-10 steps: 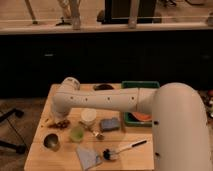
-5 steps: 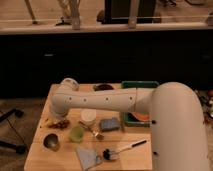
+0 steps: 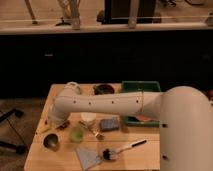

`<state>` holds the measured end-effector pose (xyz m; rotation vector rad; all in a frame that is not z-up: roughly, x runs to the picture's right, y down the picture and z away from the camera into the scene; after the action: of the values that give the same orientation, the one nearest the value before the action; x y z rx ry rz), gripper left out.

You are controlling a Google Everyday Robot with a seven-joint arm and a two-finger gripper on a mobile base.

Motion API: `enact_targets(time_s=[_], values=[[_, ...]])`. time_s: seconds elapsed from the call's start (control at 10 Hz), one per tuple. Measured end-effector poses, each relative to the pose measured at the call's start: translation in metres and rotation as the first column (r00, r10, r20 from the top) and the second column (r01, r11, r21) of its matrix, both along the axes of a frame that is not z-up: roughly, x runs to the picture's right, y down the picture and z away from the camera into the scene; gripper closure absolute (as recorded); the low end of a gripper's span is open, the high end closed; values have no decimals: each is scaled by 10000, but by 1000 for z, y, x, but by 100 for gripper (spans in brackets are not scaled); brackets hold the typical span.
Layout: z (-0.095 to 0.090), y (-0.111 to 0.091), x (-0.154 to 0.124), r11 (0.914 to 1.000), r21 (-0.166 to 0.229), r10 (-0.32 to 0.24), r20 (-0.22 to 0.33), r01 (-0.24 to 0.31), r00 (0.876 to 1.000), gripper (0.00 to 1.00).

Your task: Place banana in metal cup

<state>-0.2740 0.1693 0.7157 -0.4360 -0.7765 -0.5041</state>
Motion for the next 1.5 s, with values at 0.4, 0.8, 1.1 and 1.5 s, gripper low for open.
enact_targets(time_s=[0.4, 0.8, 1.1, 1.5], values=[[-24, 6, -13, 9993, -386, 51, 1343, 1, 9909, 100], [-42, 18, -32, 9939, -1064, -9, 2462, 280, 9692, 100], [-47, 24, -29, 9803, -1960, 295, 2715, 252, 9620, 100], [-56, 33, -23, 9532, -3016, 1074, 2793, -190, 9542, 100]])
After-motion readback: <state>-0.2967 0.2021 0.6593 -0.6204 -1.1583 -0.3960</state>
